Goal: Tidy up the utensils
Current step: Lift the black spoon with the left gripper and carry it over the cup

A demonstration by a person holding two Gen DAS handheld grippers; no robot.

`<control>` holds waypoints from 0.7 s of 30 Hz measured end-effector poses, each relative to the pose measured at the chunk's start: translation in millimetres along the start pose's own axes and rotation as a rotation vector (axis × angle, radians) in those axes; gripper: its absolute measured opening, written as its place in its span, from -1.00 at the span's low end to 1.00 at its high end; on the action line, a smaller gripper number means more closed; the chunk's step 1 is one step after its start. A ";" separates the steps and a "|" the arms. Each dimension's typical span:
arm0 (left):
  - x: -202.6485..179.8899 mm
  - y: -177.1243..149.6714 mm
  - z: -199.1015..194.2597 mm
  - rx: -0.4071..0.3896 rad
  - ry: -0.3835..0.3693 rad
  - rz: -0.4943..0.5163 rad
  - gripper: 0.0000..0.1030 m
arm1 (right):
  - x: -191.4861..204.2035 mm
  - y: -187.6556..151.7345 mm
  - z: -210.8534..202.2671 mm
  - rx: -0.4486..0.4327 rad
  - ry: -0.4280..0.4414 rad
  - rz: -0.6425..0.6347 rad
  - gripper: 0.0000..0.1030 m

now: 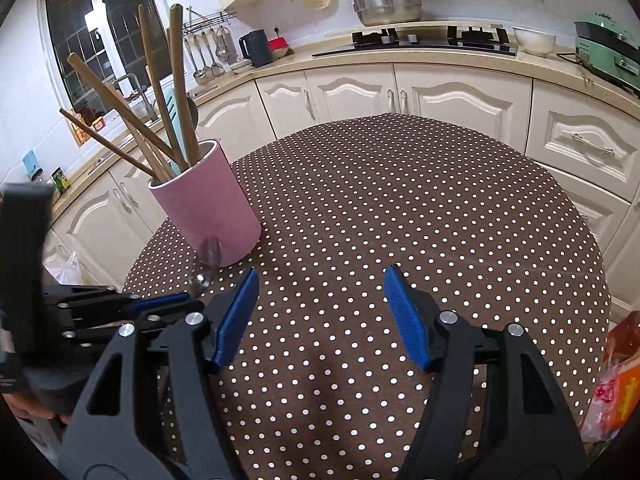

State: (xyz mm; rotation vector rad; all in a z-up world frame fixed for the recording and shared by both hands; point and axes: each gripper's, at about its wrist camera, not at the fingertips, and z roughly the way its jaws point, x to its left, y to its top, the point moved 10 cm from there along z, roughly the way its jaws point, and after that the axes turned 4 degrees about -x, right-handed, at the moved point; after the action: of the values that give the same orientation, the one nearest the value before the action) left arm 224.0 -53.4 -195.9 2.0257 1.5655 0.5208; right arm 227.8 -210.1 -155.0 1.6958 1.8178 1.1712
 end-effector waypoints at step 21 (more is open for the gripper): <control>60.9 86.1 -164.9 -0.852 -0.052 -0.232 -0.78 | 35.2 31.2 -3.4 -0.108 0.085 -0.006 0.29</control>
State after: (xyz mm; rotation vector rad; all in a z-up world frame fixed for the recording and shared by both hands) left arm 208.1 16.6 -13.8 1.1880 1.2177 0.8510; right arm 237.9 -180.3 -119.9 1.6021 1.7735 1.3327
